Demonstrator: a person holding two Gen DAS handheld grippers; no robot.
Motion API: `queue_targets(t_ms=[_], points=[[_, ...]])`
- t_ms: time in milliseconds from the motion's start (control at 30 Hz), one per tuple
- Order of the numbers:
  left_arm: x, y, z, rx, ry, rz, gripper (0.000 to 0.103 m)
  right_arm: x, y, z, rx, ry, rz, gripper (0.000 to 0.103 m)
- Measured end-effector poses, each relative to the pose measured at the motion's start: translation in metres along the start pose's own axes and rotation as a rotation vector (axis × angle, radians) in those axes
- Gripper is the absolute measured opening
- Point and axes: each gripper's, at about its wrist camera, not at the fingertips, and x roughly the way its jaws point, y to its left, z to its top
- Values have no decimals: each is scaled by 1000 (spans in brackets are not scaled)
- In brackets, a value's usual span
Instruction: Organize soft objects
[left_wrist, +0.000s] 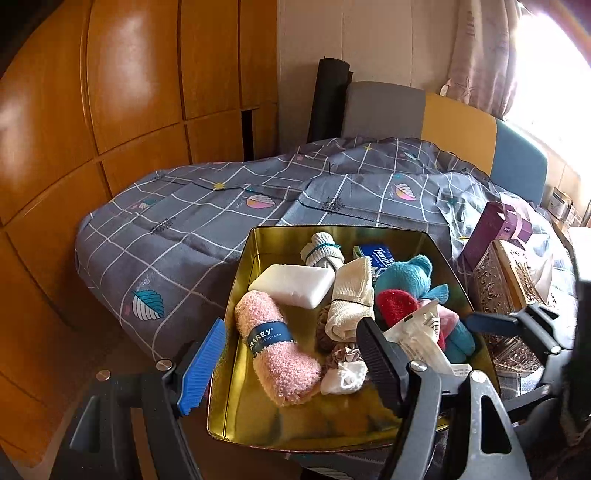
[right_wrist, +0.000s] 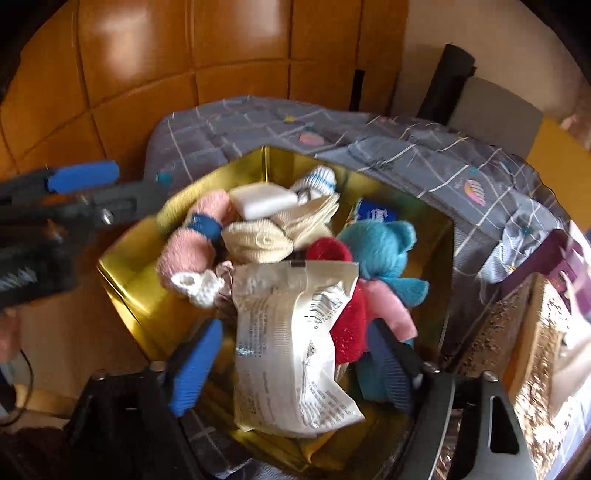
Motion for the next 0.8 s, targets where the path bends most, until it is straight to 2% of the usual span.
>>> queue_targets(t_ms=[200, 467, 600, 800], points=[[-8, -8, 2, 10, -25, 6, 74, -35, -10, -7, 82, -85, -65, 90], [-23, -24, 4, 19, -81, -13, 75, -73, -37, -19, 337, -192, -172, 97], [-27, -30, 5, 28, -98, -6, 75, -78, -42, -21, 361, -203, -227, 97], [-30, -34, 4, 36, -105, 1, 75, -82, -50, -22, 387, -212, -241, 97]])
